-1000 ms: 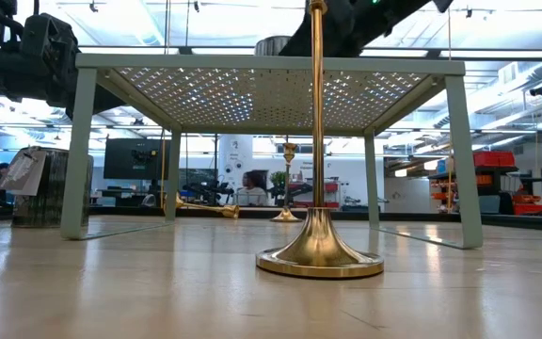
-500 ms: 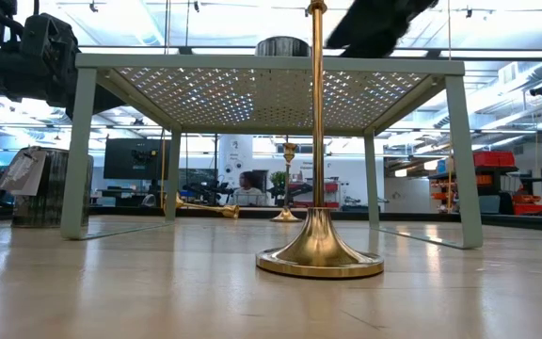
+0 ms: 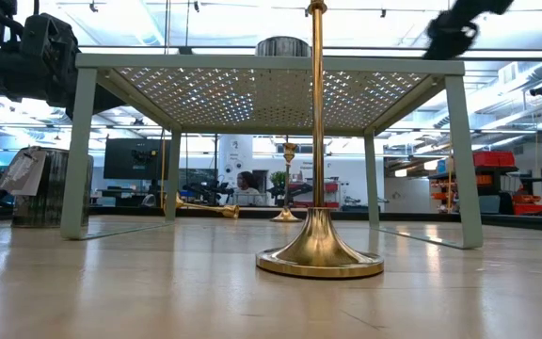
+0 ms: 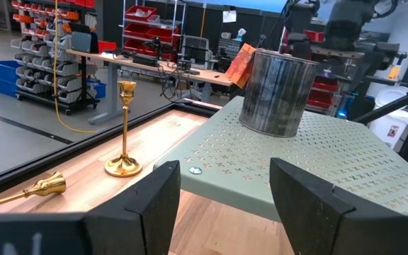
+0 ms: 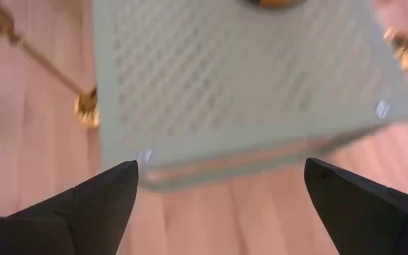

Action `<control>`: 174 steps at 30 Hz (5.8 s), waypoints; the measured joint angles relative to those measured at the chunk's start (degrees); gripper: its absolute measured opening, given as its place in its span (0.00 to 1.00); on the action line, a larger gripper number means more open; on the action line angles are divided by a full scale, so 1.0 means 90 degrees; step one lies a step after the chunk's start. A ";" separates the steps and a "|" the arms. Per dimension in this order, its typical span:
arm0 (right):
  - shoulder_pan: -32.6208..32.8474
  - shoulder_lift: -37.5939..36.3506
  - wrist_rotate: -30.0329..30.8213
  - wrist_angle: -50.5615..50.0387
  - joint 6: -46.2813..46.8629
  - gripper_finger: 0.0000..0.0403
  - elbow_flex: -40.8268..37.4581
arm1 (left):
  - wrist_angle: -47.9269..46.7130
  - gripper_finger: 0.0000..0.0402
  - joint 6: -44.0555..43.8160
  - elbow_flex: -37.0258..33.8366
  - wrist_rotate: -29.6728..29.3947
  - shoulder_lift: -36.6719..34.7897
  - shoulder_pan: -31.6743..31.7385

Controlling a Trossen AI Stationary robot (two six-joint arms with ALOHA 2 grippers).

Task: Pick & Place candle stick holders
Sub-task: Put the bottom orange scented candle on the shelf

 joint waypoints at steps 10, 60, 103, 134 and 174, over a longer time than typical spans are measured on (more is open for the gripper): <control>0.1582 -0.0047 -0.0246 -0.1267 0.2080 0.99 0.0000 | 0.0000 0.54 0.0005 0.0000 0.0000 0.0000 0.0000; 0.4776 0.0715 -0.0251 0.0026 0.5875 0.99 -0.1394 | 0.0005 0.54 0.0017 -0.0001 -0.0002 0.0000 0.0000; 0.4555 0.0847 -0.0057 0.0471 0.4732 0.99 -0.1464 | 0.0005 0.54 0.0015 0.0000 0.0000 0.0000 -0.0002; 0.4004 0.1512 -0.0205 0.1262 0.3713 0.99 -0.1467 | 0.0005 0.54 0.0015 0.0000 -0.0002 0.0000 0.0000; 0.3819 0.1765 -0.0132 0.2603 0.3762 0.99 -0.2271 | 0.0007 0.54 0.0015 0.0000 -0.0001 0.0000 0.0000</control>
